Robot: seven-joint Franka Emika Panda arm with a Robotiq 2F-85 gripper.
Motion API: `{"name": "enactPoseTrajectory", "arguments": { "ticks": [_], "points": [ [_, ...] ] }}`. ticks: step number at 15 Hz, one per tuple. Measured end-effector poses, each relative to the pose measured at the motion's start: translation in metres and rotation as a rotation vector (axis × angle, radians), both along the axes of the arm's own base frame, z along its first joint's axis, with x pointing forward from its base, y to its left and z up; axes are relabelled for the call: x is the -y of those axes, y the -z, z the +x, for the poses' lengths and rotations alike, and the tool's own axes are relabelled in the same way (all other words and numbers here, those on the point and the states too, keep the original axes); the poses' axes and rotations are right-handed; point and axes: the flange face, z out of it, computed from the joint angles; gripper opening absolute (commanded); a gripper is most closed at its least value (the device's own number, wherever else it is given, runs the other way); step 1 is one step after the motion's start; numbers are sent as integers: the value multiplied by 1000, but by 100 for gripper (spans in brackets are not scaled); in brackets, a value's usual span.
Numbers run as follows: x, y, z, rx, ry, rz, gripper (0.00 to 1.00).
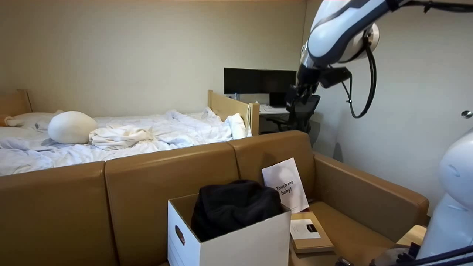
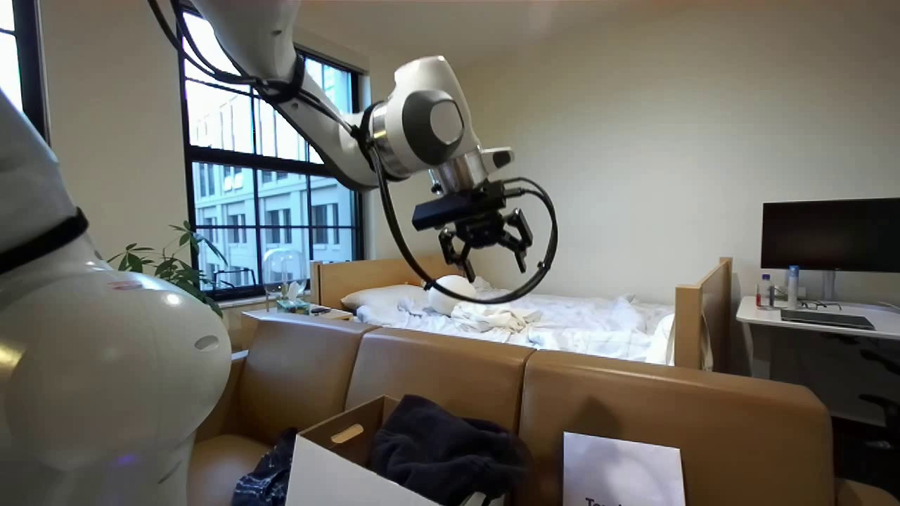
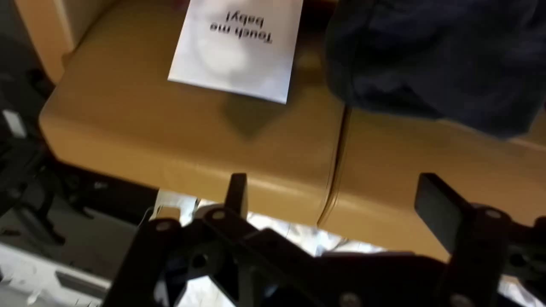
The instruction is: Put the dark blue cloth in the box
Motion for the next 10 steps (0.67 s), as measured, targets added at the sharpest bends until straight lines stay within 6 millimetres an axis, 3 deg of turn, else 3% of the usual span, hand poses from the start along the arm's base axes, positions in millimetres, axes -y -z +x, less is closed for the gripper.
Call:
{"name": "enactPoseTrajectory", "arguments": {
  "ticks": [3,5,7,10],
  "points": [
    [3,90,-9,-191,-40,61,100],
    [4,129,-12,-240,-26,86,100],
    [6,142,-10,-253,-20,88,100],
    [6,141,-9,-250,-20,88,100]
  ]
}}
